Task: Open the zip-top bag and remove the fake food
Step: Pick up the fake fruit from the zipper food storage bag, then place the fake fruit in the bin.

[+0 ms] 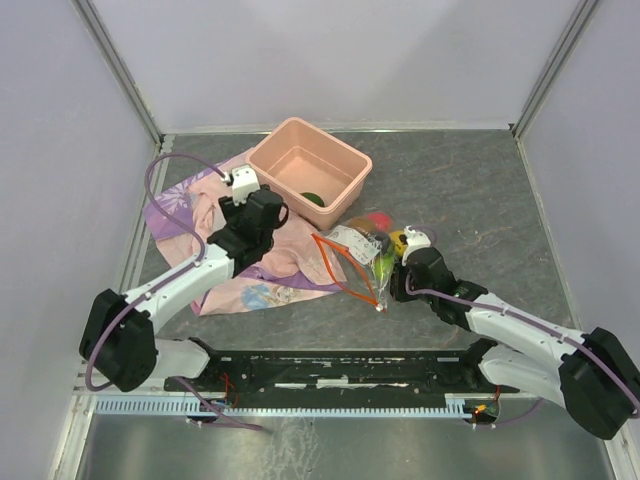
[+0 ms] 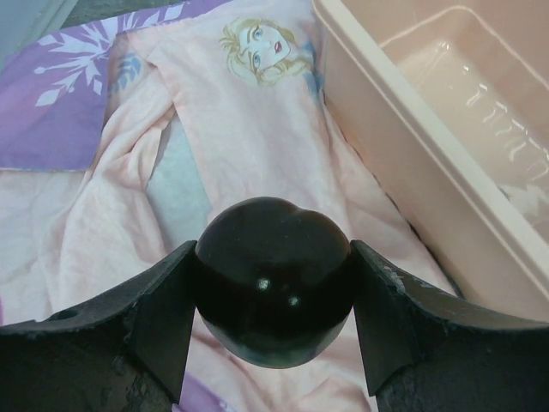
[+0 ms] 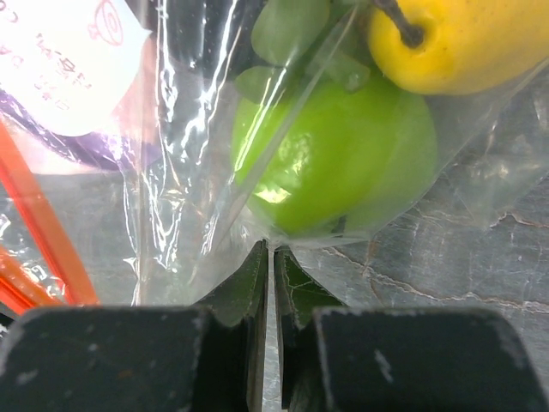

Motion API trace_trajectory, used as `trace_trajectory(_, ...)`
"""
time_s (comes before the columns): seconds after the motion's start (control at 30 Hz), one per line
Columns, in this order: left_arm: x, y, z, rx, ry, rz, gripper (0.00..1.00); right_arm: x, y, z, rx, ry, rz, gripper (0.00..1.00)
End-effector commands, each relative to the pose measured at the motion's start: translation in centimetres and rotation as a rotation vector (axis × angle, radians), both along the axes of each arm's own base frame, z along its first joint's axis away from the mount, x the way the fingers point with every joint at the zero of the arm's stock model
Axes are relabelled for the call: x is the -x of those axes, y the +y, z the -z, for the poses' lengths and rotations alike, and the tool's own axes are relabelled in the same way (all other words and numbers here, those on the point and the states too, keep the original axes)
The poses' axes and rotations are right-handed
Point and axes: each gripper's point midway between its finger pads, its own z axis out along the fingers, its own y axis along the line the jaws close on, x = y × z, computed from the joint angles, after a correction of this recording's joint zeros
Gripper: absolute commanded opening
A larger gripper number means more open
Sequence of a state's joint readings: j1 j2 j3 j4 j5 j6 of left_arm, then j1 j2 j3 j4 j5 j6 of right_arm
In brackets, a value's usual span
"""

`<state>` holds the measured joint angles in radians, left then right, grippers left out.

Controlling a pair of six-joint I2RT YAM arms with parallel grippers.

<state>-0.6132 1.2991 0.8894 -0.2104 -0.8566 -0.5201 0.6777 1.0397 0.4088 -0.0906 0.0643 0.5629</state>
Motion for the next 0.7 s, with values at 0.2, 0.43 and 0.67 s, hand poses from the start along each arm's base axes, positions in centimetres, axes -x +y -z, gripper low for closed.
trace_trajectory(0.2, -6.8, -2.1, -5.9, 0.150, -0.187, 0.141, 0.21, -1.1, -0.9, -2.2, -0.001, -0.097, 0.042, 0.14)
trace_trajectory(0.43, -8.7, -5.0, -7.0, 0.210, -0.196, 0.305, 0.23, -1.1, -2.4, -3.3, 0.030, -0.147, 0.072, 0.14)
trace_trajectory(0.67, -10.4, -9.2, -7.0, 0.306, -0.177, 0.496, 0.25, -1.6, -4.2, -5.5, 0.057, -0.236, 0.125, 0.18)
